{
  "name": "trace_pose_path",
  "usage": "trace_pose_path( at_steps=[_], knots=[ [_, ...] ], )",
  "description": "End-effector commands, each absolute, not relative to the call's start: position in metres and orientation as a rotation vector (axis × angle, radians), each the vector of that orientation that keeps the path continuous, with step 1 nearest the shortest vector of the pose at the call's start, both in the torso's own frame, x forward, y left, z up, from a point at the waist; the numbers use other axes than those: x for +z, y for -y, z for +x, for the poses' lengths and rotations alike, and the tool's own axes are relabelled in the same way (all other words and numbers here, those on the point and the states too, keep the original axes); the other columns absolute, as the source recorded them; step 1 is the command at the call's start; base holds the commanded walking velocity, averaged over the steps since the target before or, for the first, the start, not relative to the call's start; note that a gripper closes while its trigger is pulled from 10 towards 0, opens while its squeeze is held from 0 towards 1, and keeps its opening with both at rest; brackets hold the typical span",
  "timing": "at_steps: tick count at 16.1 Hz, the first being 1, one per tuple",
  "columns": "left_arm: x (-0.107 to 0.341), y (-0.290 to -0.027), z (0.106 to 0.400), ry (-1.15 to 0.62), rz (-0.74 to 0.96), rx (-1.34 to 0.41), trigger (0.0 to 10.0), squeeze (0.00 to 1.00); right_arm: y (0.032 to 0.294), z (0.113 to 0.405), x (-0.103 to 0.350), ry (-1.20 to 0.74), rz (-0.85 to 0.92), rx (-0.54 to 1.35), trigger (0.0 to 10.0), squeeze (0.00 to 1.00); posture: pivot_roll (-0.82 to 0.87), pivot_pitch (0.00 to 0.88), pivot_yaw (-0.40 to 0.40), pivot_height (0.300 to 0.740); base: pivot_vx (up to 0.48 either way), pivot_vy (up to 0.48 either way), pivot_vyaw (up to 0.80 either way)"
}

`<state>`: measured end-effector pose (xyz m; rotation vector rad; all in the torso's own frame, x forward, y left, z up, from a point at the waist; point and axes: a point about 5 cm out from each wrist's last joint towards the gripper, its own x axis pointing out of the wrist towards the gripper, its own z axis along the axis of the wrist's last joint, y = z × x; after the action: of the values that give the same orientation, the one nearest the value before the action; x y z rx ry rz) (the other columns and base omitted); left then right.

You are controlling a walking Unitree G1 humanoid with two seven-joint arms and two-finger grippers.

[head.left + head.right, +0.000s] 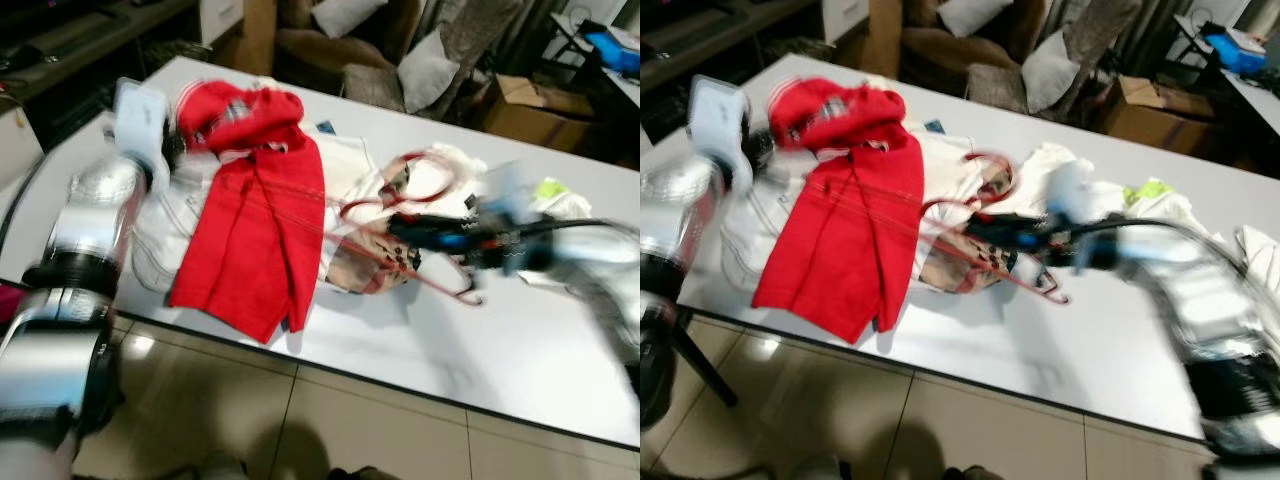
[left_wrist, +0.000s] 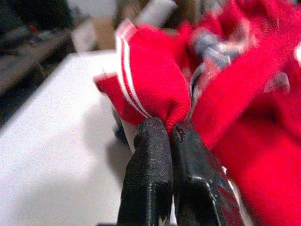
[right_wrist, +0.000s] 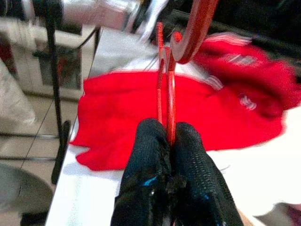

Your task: Hang hanger

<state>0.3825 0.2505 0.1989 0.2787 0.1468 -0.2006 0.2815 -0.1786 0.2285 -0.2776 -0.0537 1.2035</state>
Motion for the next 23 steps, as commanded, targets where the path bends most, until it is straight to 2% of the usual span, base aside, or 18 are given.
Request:
trace_pose_path(
  at_steps=[1, 3, 5, 6, 7, 8, 11, 12, 13, 14, 16, 19, 23],
  knots=[
    [0.202, -0.248, 0.375, -0.121, 0.236, -0.288, 10.0, 1.00, 0.191, 0.276, 0.243, 0.081, -0.200, 1.111, 10.0, 0.00, -0.01, 0.000, -0.091, 0.740, 0.000, 0.000, 0.00],
    [0.207, -0.242, 0.355, -0.083, 0.127, -0.437, 10.0, 1.00, 0.194, 0.273, 0.243, 0.058, -0.150, 1.024, 10.0, 0.00, -0.02, 0.000, -0.085, 0.740, 0.000, 0.000, 0.00],
    [0.215, -0.231, 0.318, -0.018, 0.079, -0.655, 10.0, 1.00, 0.194, 0.276, 0.233, 0.030, -0.074, 0.845, 10.0, 0.00, -0.02, 0.000, -0.086, 0.740, 0.000, 0.000, 0.00],
    [0.215, -0.231, 0.318, -0.018, 0.079, -0.655, 10.0, 1.00, 0.194, 0.276, 0.233, 0.030, -0.074, 0.845, 10.0, 0.00, -0.02, 0.000, -0.086, 0.740, 0.000, 0.000, 0.00],
    [0.224, -0.225, 0.278, 0.021, 0.025, -0.782, 10.0, 1.00, 0.187, 0.274, 0.227, 0.030, 0.034, 0.691, 10.0, 0.00, -0.02, 0.000, -0.105, 0.740, 0.000, 0.000, 0.00],
    [0.231, -0.223, 0.263, 0.045, -0.012, -0.808, 10.0, 1.00, 0.180, 0.273, 0.225, 0.027, 0.071, 0.679, 10.0, 0.00, -0.02, 0.000, -0.112, 0.740, 0.000, 0.000, 0.00],
    [0.247, -0.218, 0.260, 0.187, -0.110, -0.585, 10.0, 1.00, 0.169, 0.280, 0.223, 0.055, 0.110, 0.520, 10.0, 0.00, 0.00, 0.000, -0.126, 0.740, 0.000, 0.000, 0.00],
    [0.241, -0.215, 0.264, 0.195, -0.108, -0.464, 10.0, 0.95, 0.158, 0.279, 0.219, 0.061, 0.131, 0.469, 10.0, 0.00, -0.01, 0.000, -0.135, 0.740, 0.000, 0.000, 0.00],
    [0.236, -0.212, 0.265, 0.207, -0.102, -0.410, 10.0, 0.56, 0.153, 0.278, 0.215, 0.058, 0.145, 0.441, 10.0, 0.00, -0.01, 0.000, -0.135, 0.740, 0.000, 0.000, 0.00],
    [0.228, -0.206, 0.265, 0.197, -0.090, -0.349, 10.0, 0.35, 0.146, 0.276, 0.209, 0.045, 0.138, 0.395, 10.0, 0.00, -0.02, 0.000, -0.148, 0.740, 0.000, 0.000, 0.00],
    [0.202, -0.185, 0.267, 0.111, -0.030, -0.290, 10.0, 0.35, 0.143, 0.280, 0.200, 0.051, 0.118, 0.291, 10.0, 0.00, -0.02, 0.000, -0.136, 0.740, 0.000, -0.171, 0.00],
    [0.187, -0.171, 0.266, 0.064, -0.007, -0.268, 10.0, 0.35, 0.150, 0.278, 0.197, 0.047, 0.118, 0.210, 10.0, 0.00, -0.03, 0.000, -0.134, 0.740, 0.000, -0.454, 0.00],
    [0.168, -0.173, 0.262, 0.008, 0.071, -0.238, 10.0, 0.35, 0.160, 0.271, 0.178, -0.004, 0.148, 0.134, 10.0, 0.00, -0.03, 0.000, -0.124, 0.740, 0.000, -0.460, 0.00]
  ],
)
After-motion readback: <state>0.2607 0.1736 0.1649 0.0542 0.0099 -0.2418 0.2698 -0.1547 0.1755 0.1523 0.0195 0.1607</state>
